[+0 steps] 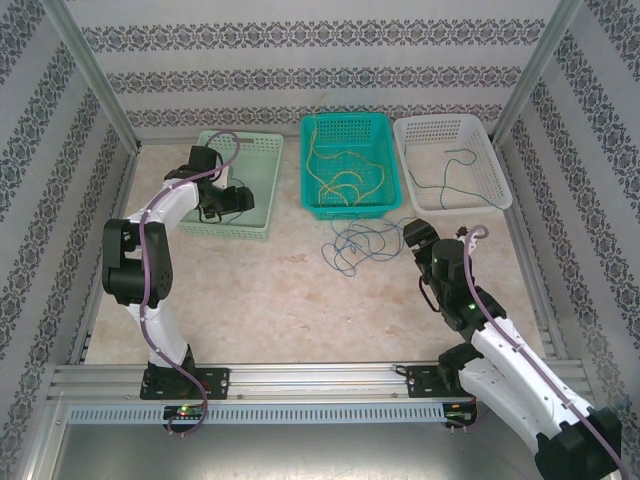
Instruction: Untangle the cables
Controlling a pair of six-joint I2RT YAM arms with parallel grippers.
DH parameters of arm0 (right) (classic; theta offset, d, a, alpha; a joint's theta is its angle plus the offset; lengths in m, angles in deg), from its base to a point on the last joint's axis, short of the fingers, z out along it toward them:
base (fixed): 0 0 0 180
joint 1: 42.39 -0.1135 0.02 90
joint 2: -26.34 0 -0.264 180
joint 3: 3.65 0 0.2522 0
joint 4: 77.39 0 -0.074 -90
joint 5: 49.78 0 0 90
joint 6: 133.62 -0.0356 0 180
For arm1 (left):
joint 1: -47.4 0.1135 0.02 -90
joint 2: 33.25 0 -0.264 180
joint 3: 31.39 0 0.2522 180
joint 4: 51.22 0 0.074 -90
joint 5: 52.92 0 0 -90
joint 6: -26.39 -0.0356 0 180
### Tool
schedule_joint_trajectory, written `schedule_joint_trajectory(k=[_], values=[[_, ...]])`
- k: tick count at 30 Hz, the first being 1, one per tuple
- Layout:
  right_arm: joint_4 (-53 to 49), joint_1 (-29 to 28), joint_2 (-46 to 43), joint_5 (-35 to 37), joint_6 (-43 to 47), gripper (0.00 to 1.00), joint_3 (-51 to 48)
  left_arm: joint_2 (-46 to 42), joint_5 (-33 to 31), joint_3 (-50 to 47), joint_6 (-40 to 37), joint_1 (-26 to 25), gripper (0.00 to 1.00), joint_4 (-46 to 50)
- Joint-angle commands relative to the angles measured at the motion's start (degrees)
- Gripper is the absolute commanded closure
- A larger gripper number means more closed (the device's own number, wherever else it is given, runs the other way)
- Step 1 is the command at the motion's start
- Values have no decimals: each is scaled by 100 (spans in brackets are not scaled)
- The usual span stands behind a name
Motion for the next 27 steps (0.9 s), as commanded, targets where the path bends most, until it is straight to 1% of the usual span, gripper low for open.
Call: schedule_joint_trajectory(k=[1,5,7,10,12,14,16,17,18,20,23,25,27], values=[[-179,46,415,-282,710,19,570,-108,-60,140,105,-24,0,258],[-220,37,1094,-634,1160,21,1073,-457,-251,12,89,-89,0,200],[-156,20,1556,-850,1390,25,1436,-659,-284,-85,167,-105,0,110],[-186,-6,2467,-1305,1839,34,2313,-973,-276,-296,307,-149,0,-168],[-307,-13,3284,-1833,2224,43,3090,-1160,-194,-464,404,-181,0,-395],[-487,4,4251,-2726,2631,50,4058,-1300,-32,-620,457,-204,0,-566],[-804,31,5146,-3583,3102,52,5033,-1350,48,-677,449,-213,0,-542],[-1073,20,5611,-3872,3446,53,5566,-1366,102,-689,403,-213,0,-482],[-1463,-16,5983,-3937,3760,54,6037,-1374,131,-699,370,-213,0,-435],[-2475,-96,6740,-3747,4515,53,7135,-1428,160,-780,299,-213,0,-352],[-3530,-112,7611,-3504,5115,54,8339,-1568,202,-989,301,-213,0,-439],[-3893,-117,8014,-3400,5380,54,8777,-1604,265,-1067,331,-213,0,-514],[-4038,-112,8292,-3271,5537,54,8996,-1571,324,-1085,354,-213,0,-544]])
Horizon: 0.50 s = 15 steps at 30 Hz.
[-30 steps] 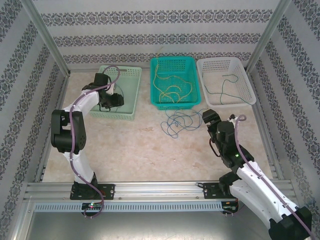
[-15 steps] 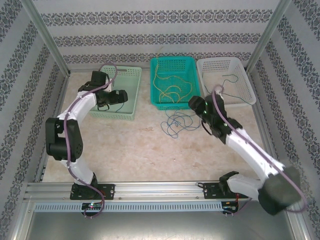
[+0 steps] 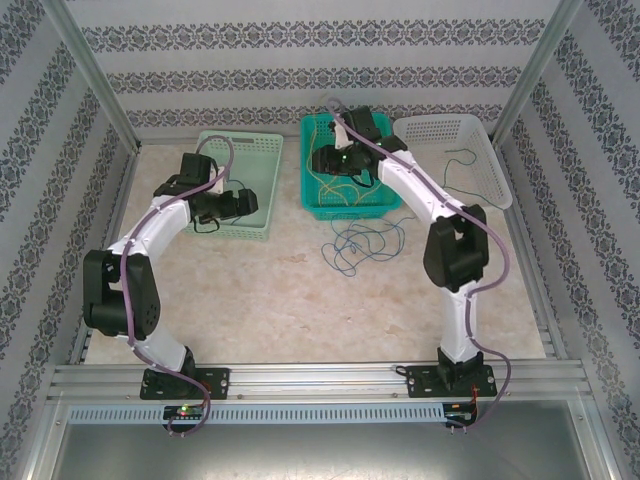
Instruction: Untangle the cables
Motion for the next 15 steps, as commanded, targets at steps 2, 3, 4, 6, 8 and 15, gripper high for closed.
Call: schedule_joint_trajectory(k=[2,3,4,6,8,15], values=[[-1048,-16,430,117,853,54,410,-139,230,-28,59,-51,0,-218],[-1016,-23,491,96,892,54,411,-116,244,-28,64,-51,0,-232],[-987,-31,549,78,926,54,420,-105,258,-26,66,-51,0,-241],[-959,-59,663,107,973,54,453,-84,252,-16,78,-51,0,-245],[-975,-70,813,274,959,53,553,-73,249,-2,82,-51,0,-245],[-1018,-81,1341,403,909,54,1032,-72,247,-12,55,-50,0,-219]])
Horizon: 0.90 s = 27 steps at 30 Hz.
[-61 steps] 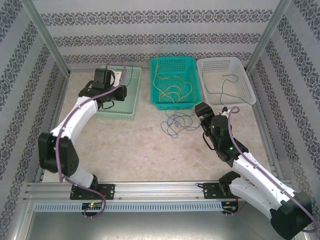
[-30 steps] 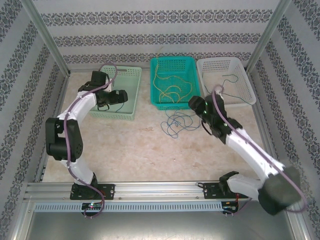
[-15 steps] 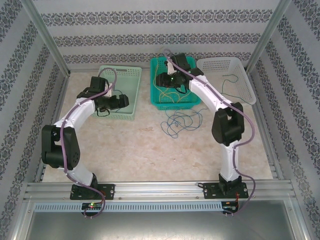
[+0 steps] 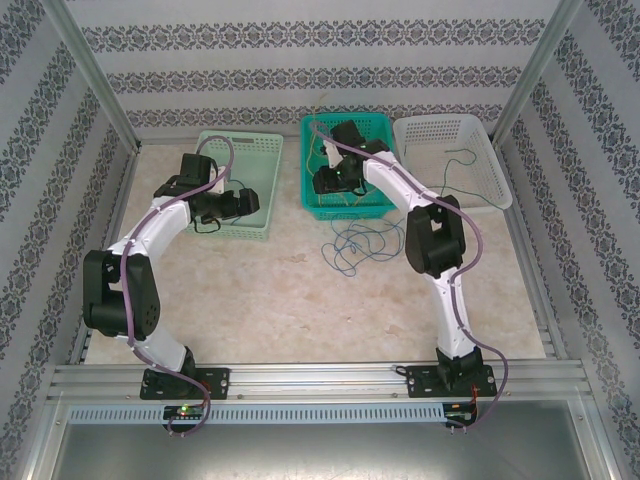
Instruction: Untangle the cables
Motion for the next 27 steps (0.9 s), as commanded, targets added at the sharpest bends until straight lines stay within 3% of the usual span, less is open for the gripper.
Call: schedule_joint_trajectory(k=[1,4,8,11,18,20,22,24,27], values=[[-155,-77,266,151,93,54,337,-75,75,-1,18,-51,0,-96],[-159,-44,409,256,-47,64,429,-61,74,-10,13,-51,0,-96],[-183,104,521,197,-543,100,459,-60,86,-10,35,-51,0,-101],[-266,208,569,-38,-860,100,379,-64,91,-28,37,-51,0,-118],[-833,211,854,-266,-685,100,493,-14,167,-32,79,-51,0,-158],[-876,223,858,-286,-654,94,487,-8,186,-32,70,-51,0,-145],[-953,225,835,-290,-629,72,523,-11,188,-32,54,-51,0,-123],[-975,238,733,-302,-614,57,537,-9,187,-36,62,-51,0,-106],[-707,270,255,-275,-716,42,297,-44,183,-49,48,-51,0,-82]])
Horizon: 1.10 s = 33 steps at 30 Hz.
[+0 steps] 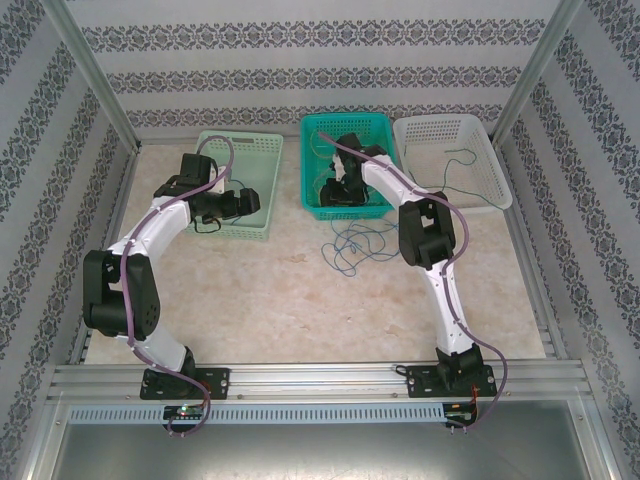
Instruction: Untangle the cables
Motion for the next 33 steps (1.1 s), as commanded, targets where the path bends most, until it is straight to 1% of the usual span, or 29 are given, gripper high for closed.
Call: schedule_joint_trajectory(k=[1,2,3,9,13,16,19,22,24,25,28,30,32,33], values=[[230,21,-757,-68,-158,35,-216,-57,60,-58,45,-51,0,-68],[418,27,-1004,-72,-219,29,-371,-85,45,-67,47,-51,0,-68],[589,30,-1227,-90,-272,27,-497,-100,29,-74,43,-51,0,-68],[935,28,-2117,-120,-510,25,-739,-124,58,-76,52,-69,0,-79],[1334,27,-2706,-191,-658,24,-1172,-126,46,-73,26,-103,0,-77],[1133,-6,-3090,101,-523,26,-1510,-151,35,-78,-21,-130,0,-59],[869,-77,-3596,758,-351,28,-2254,-192,3,-163,-51,-179,0,-93],[1029,-107,-4346,1018,-622,32,-3516,-320,31,-308,-73,-313,0,-201],[1355,-112,-4962,1166,-934,35,-4540,-513,-63,-399,-174,-534,0,-255],[1451,-105,-5225,1259,-1078,35,-4898,-590,-158,-434,-218,-660,0,-274],[1650,-49,-5868,1469,-1449,38,-5857,-787,-355,-485,-502,-1211,0,-388],[1748,28,-6117,1451,-1678,38,-6356,-756,-448,-498,-811,-1676,0,-456],[1828,70,-6177,1282,-1851,39,-6676,-623,-260,-512,-1179,-2101,0,-489],[1874,76,-6174,1229,-1940,38,-6815,-516,-19,-506,-1423,-2300,1,-460]])
